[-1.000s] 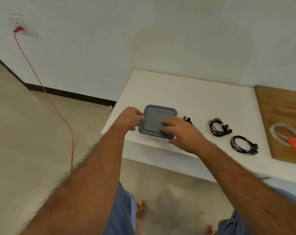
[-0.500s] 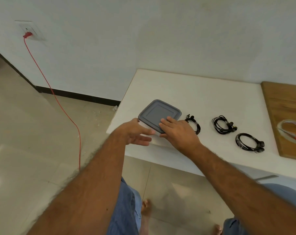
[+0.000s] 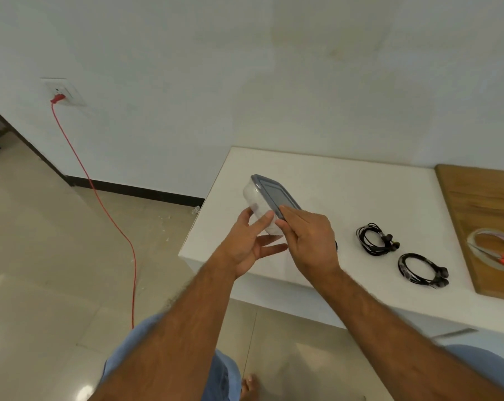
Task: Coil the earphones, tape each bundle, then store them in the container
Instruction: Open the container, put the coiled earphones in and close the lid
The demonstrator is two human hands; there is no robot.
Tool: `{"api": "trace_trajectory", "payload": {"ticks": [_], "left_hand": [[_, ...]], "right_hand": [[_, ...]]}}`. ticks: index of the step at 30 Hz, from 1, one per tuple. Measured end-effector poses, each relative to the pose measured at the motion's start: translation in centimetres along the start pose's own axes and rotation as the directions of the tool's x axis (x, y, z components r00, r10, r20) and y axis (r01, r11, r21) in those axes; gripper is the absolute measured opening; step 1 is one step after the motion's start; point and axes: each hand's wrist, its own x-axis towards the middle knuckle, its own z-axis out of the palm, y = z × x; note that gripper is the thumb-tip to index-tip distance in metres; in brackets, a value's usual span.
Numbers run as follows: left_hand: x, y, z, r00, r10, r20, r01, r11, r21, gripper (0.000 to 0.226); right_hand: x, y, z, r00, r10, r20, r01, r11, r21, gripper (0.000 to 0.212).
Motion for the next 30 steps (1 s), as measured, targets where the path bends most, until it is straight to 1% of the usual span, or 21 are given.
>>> {"api": "trace_trajectory", "payload": {"ticks": [2,5,6,9,11,14,17,19,24,27,30], "left_hand": [[-0.1,0.2,0.7,0.997,0.064,-0.034,-0.066,0.997,-0.038,0.072],[-0.2,0.5,1.4,0.99,0.129,-0.051,-0.13,0.991,-0.02,0.071],[-0.2,0.6,1.5,0.989,0.141,-0.043,-0.14,0.99,0.007,0.068],[-0.3,0.8,1.7,0.982,0.185,-0.029,-0.182,0.979,0.09,0.044],[-0.3,0.8,1.9,0.976,0.217,-0.023,-0.213,0.97,0.119,0.038],[-0.6,0.8,2.3,0.968,0.252,0.006,-0.251,0.963,0.096,0.032],[-0.8,0.6,2.5,0.964,0.264,0.038,-0.265,0.964,0.033,0.023],[-0.8,0.5,2.7,0.963,0.267,0.044,-0.268,0.964,0.001,0.023],[-0.8,0.3,3.3,0.963,0.265,0.043,-0.265,0.964,0.012,0.017],[-0.7,-0.1,3.6,0.963,0.27,0.028,-0.27,0.963,0.01,0.017],[-0.8,-0.3,3.5,0.967,0.251,0.033,-0.251,0.968,0.011,0.02]], "right_hand": [[0.4,-0.6,-0.6,0.997,-0.025,-0.072,0.024,1.0,-0.016,0.034],[0.6,-1.0,-1.4,0.993,-0.032,-0.11,0.023,0.997,-0.08,0.037],[0.8,-0.8,-1.6,0.994,-0.045,-0.101,0.035,0.995,-0.096,0.039],[1.1,-0.3,-2.0,0.986,-0.146,-0.086,0.132,0.979,-0.154,0.051],[1.3,-0.4,-2.0,0.972,-0.202,-0.119,0.182,0.971,-0.158,0.05],[1.7,-0.6,-1.9,0.949,-0.241,-0.203,0.211,0.965,-0.158,0.048],[1.9,-0.7,-1.8,0.934,-0.244,-0.26,0.209,0.966,-0.154,0.045],[1.9,-0.7,-1.7,0.933,-0.229,-0.277,0.196,0.97,-0.143,0.044],[2.2,-0.7,-2.2,0.923,-0.218,-0.316,0.19,0.975,-0.119,0.04],[2.2,-0.6,-2.2,0.922,-0.237,-0.306,0.203,0.969,-0.141,0.042],[2.0,-0.3,-2.0,0.932,-0.229,-0.281,0.19,0.969,-0.161,0.031]]}}
